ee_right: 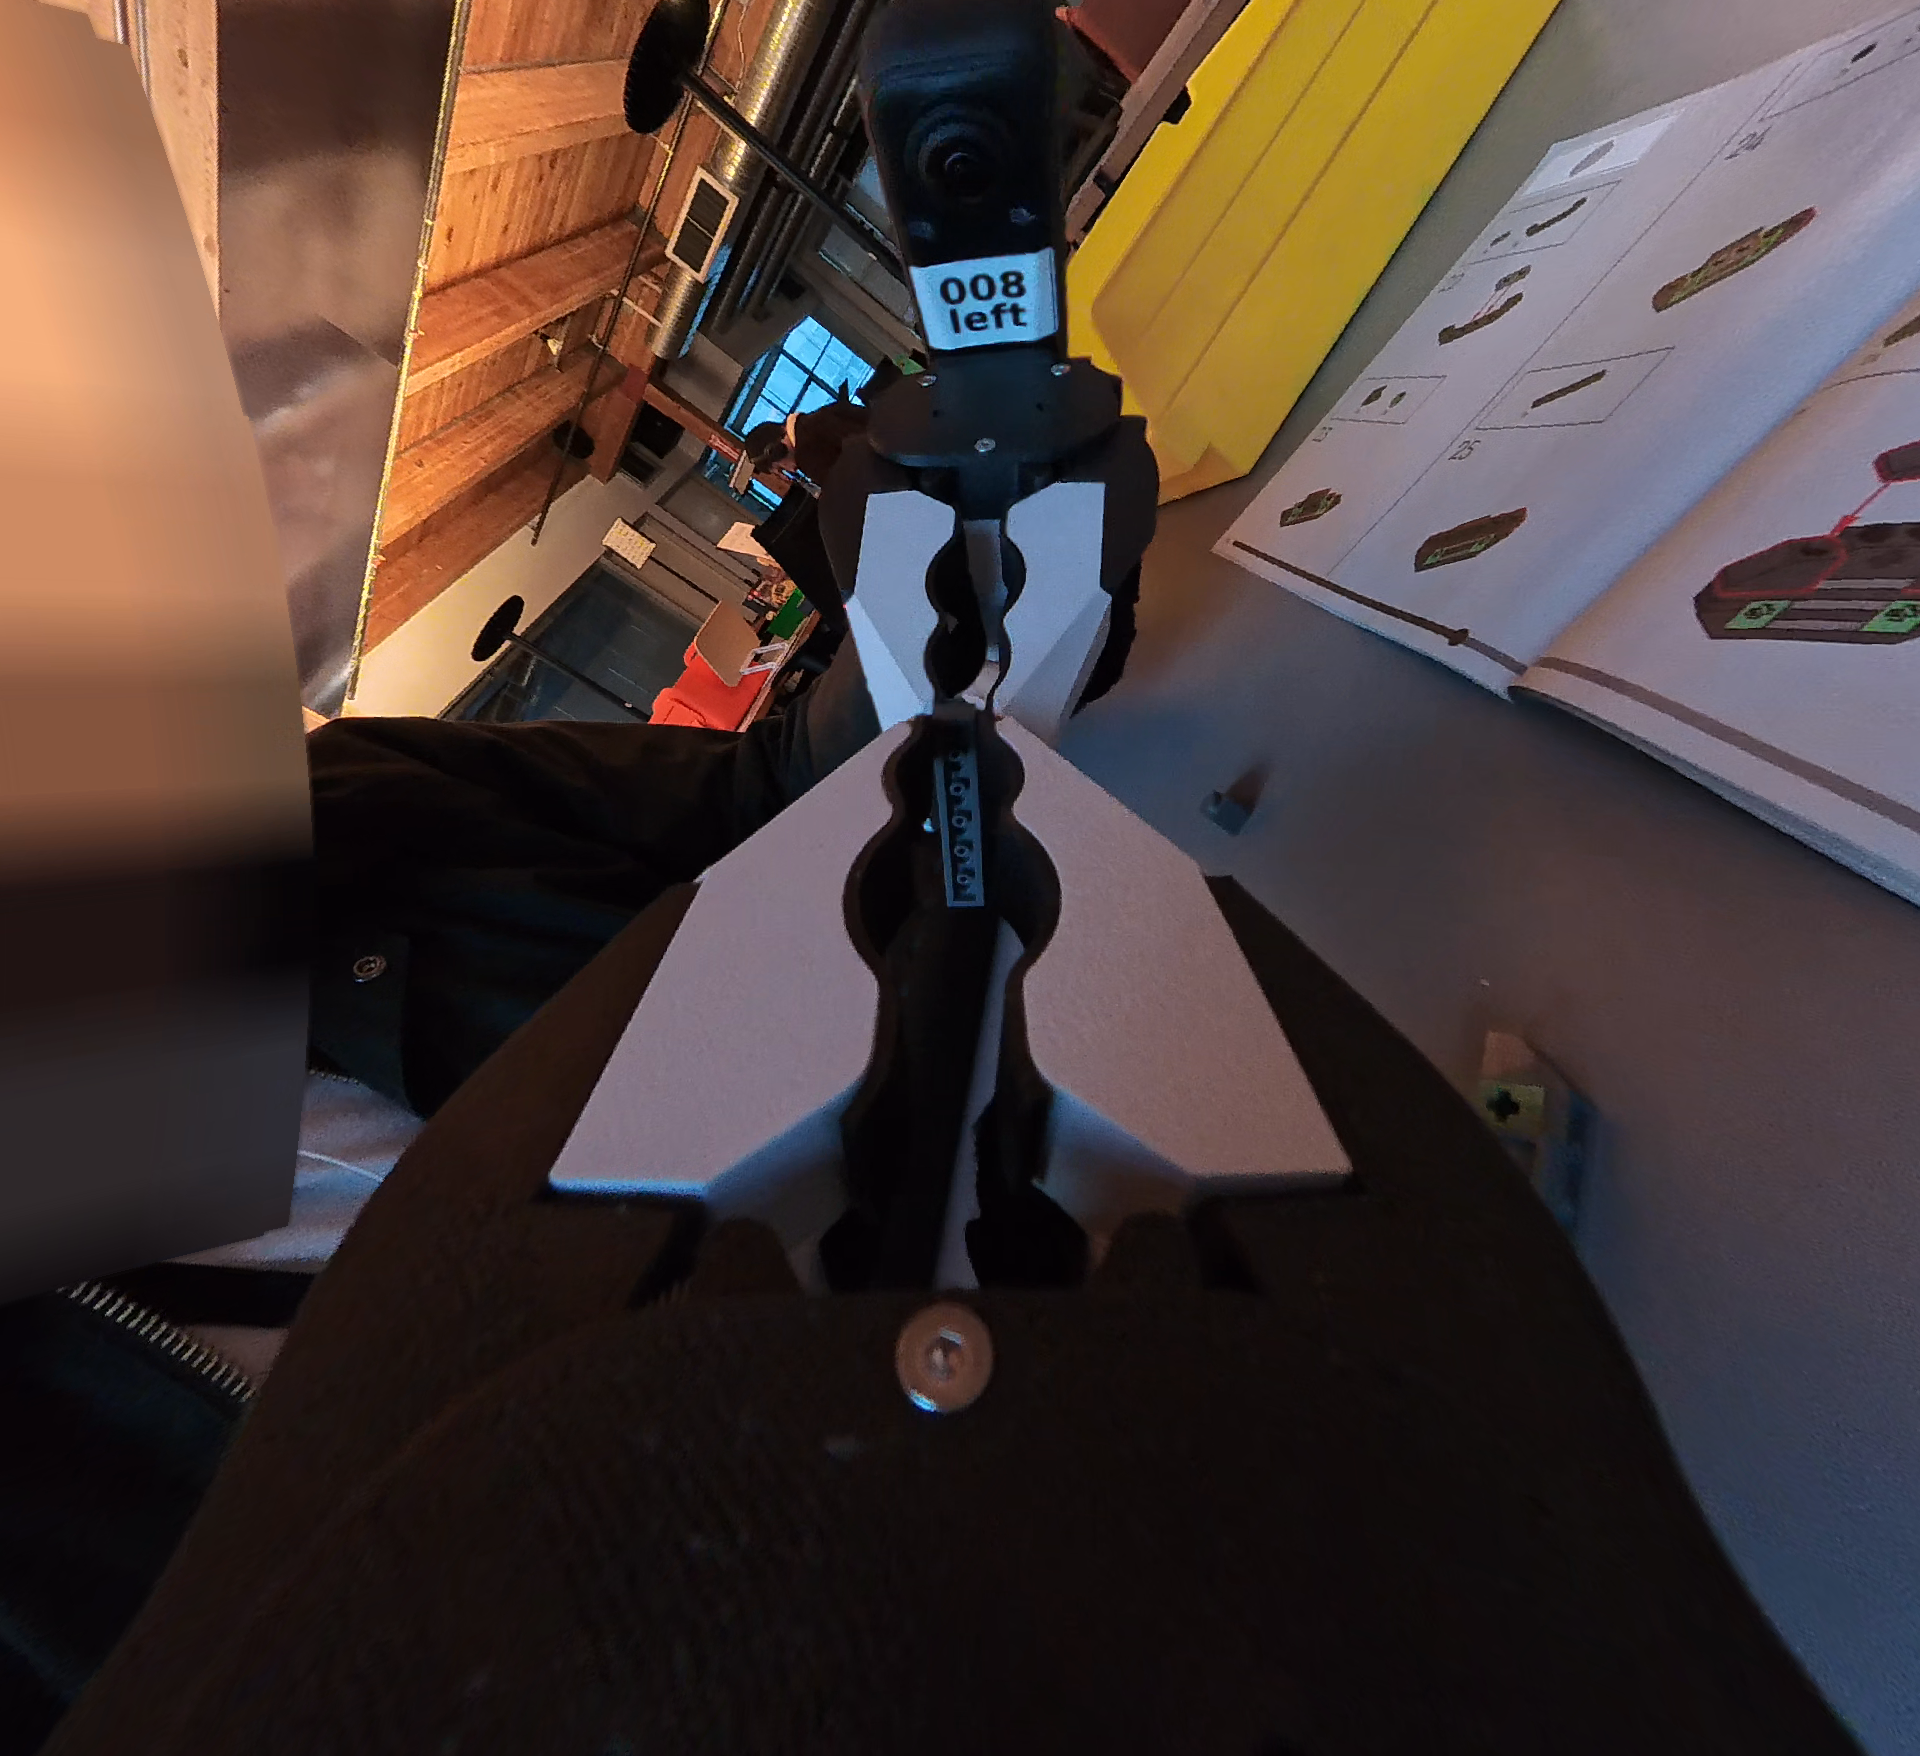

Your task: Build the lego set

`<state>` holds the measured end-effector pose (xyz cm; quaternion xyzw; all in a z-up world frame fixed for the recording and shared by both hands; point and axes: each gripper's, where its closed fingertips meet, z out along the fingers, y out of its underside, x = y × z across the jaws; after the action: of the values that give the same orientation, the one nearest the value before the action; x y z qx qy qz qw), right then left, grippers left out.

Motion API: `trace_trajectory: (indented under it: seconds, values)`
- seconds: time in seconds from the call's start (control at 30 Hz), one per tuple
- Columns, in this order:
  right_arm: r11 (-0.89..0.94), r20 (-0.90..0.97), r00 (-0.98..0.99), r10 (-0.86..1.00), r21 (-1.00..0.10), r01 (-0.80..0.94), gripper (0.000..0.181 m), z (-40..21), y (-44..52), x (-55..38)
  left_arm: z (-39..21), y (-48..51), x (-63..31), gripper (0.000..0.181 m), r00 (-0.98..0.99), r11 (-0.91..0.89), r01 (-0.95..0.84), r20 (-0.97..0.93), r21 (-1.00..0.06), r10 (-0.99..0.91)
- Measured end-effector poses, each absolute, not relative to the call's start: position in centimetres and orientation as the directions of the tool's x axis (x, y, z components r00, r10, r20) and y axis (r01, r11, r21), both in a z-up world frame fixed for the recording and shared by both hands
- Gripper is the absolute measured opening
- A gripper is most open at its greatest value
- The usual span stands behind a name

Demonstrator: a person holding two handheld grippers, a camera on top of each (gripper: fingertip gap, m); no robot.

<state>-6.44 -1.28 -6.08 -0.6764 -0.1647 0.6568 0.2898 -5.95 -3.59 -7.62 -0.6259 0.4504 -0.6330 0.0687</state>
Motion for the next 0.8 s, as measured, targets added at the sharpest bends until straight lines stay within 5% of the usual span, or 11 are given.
trace_trajectory:
  seconds: [0.17,0.37,0.53,0.8]
  values:
    - [-0.750,-0.772,0.140,0.620,-0.636,-0.183,0.025,-6.4,-0.5,-6.2,-6.7,-3.0,-6.1,0.006,-0.220,-0.637,-0.435,0.761,-0.637,-0.610]
    - [-0.773,-0.786,0.097,0.611,-0.619,-0.141,0.006,-6.4,-1.4,-7.1,-6.8,-2.5,-6.1,0.006,-0.201,-0.649,-0.417,0.761,-0.637,-0.617]
    - [-0.787,-0.801,0.085,0.593,-0.599,-0.148,0.006,-6.1,-1.5,-7.0,-6.6,-2.2,-5.9,0.016,-0.198,-0.664,-0.393,0.763,-0.637,-0.615]
    - [-0.790,-0.801,0.122,0.587,-0.599,-0.134,0.006,-6.4,-1.4,-6.8,-6.5,-2.2,-5.8,0.006,-0.188,-0.658,-0.391,0.756,-0.643,-0.627]
